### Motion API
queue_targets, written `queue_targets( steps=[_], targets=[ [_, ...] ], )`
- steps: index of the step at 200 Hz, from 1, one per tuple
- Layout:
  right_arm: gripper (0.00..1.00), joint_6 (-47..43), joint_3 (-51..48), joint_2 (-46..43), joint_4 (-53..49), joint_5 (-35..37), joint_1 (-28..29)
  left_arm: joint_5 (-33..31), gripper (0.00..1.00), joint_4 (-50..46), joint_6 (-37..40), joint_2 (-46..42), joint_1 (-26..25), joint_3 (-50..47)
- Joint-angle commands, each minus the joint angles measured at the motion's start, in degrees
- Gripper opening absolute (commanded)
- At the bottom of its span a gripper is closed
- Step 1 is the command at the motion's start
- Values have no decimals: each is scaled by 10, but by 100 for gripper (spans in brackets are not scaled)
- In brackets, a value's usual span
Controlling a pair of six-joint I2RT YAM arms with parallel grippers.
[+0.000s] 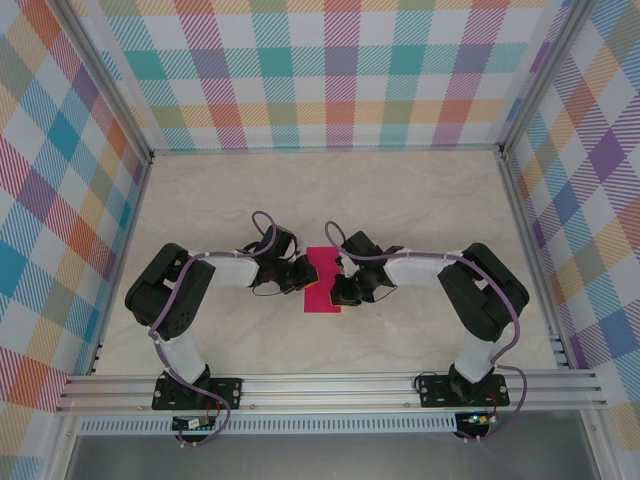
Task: Fold a paper plane with a square sheet of paper (pick it up from the middle)
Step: Fold the triangle a second time at the center of the table.
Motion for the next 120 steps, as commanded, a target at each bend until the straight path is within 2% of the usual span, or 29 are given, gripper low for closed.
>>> queue_targets(
  steps=[1,48,120],
  targets=[
    [8,-17,23,1,-36,6,-1,-29,6,-34,17,27,13,-5],
    [9,-26,78,-9,-36,-15,4,-24,6,-44,17,36,8,-7],
    [9,-32,111,56,-27,-6,12,-25,5,-50,8,42,5,-5]
  ],
)
